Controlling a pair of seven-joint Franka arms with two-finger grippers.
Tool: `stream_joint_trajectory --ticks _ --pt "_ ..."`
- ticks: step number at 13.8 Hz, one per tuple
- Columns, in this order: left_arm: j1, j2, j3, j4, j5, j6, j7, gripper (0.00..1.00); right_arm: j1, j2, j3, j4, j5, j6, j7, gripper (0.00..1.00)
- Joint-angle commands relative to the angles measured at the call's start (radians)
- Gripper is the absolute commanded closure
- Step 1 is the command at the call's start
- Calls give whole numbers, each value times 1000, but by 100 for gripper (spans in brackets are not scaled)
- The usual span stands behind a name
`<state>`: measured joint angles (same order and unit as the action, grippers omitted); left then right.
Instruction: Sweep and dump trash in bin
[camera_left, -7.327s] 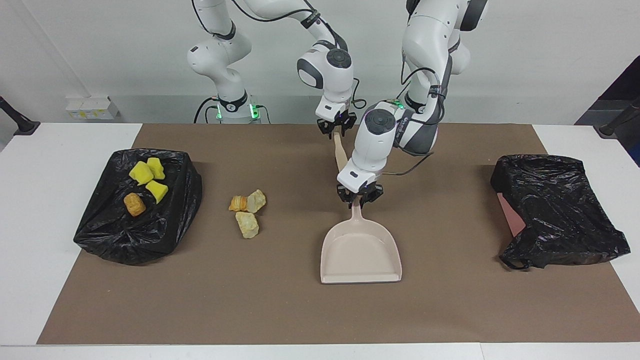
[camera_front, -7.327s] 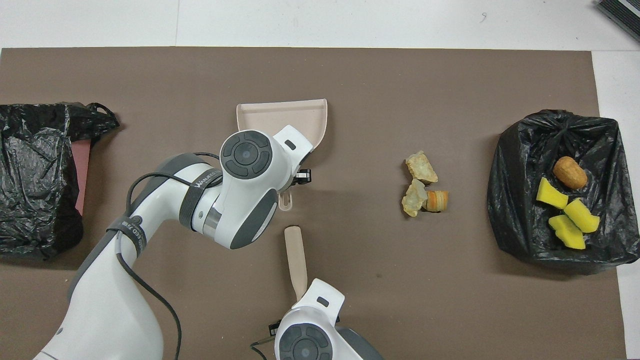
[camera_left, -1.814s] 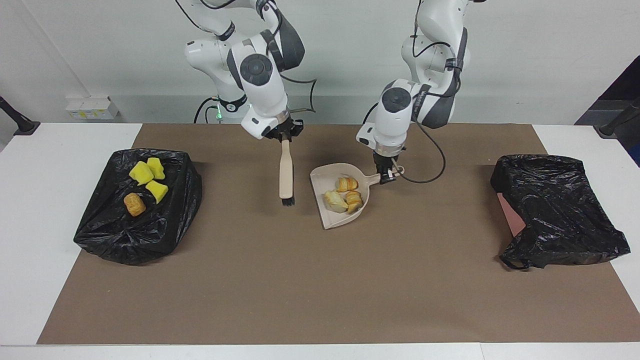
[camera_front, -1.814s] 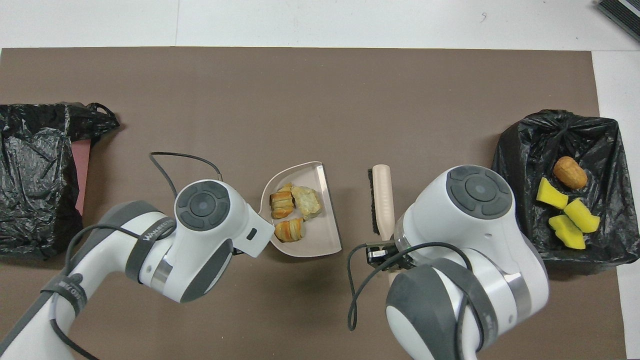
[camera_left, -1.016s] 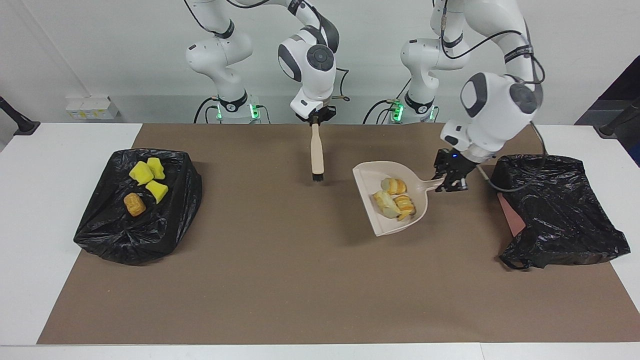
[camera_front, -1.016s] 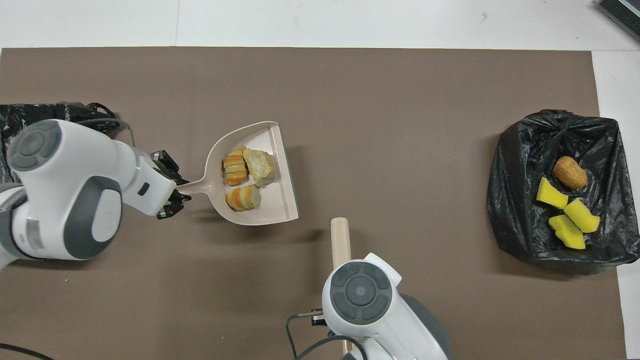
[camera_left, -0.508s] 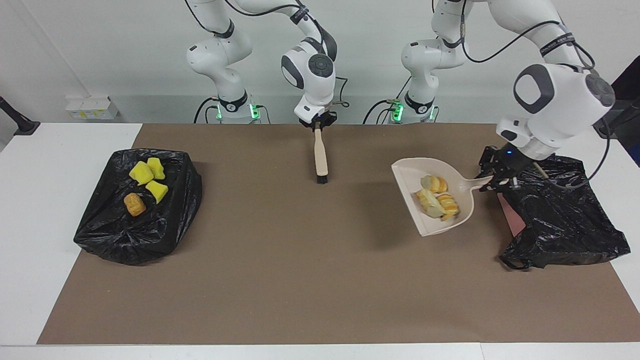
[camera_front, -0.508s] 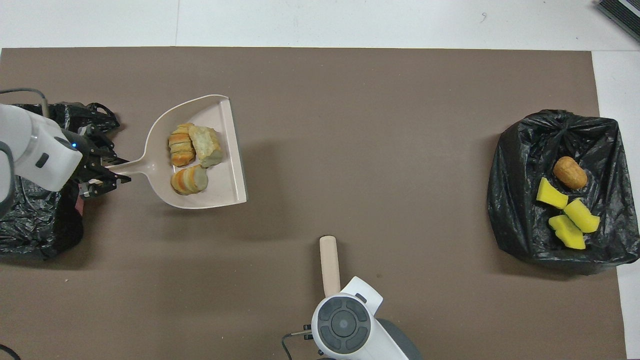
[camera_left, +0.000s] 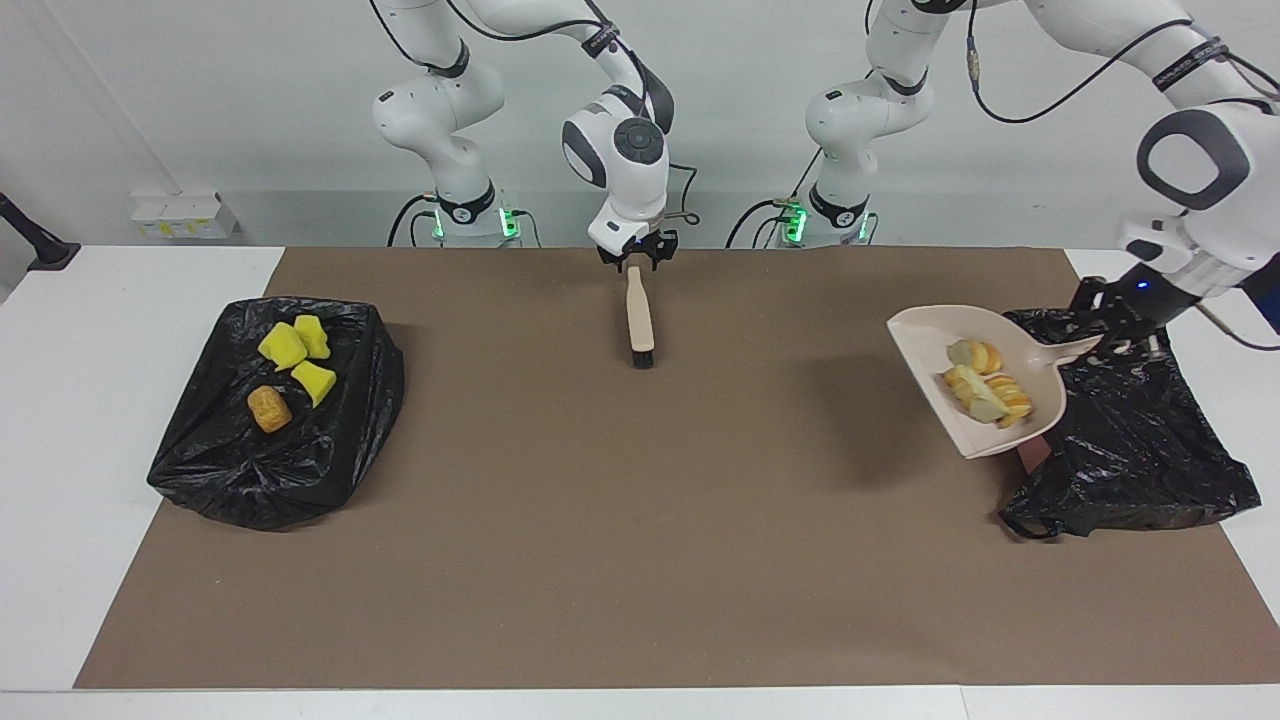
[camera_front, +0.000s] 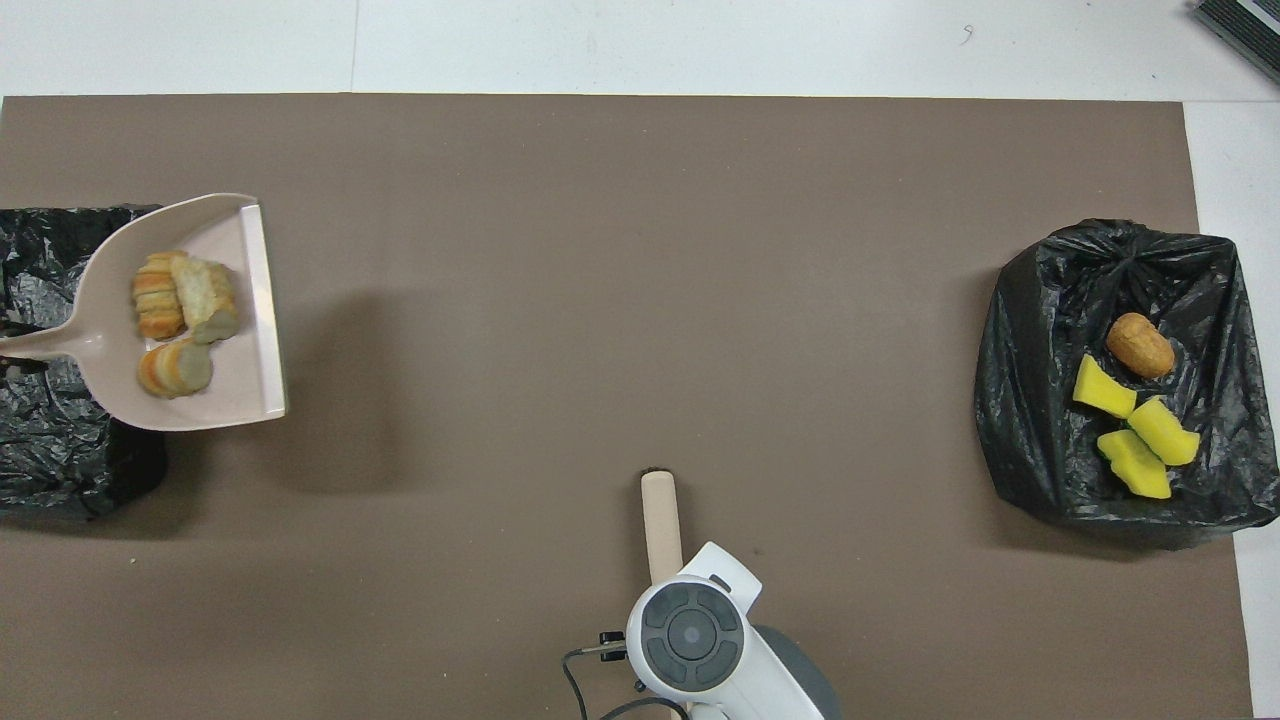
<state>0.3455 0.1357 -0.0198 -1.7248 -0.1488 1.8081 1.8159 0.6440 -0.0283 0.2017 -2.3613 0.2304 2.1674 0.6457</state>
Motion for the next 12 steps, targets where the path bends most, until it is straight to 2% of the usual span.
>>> stream_joint_trajectory --ticks 1,6,7,9,12 --pt "94 27 -11 70 60 -30 101 100 -61 16 2 59 17 3 -3 0" --pt "127 126 -12 238 311 -7 119 100 -236 -65 -1 161 11 -81 -89 0" --pt "124 131 -12 238 343 38 115 100 -272 -82 -2 186 0 -122 -103 0" --pt "113 133 -12 226 492 144 90 100 -332 -96 -16 247 -8 -204 -112 0" --pt "49 113 -12 164 707 160 -97 100 -365 -91 -131 387 -52 -287 -151 0"
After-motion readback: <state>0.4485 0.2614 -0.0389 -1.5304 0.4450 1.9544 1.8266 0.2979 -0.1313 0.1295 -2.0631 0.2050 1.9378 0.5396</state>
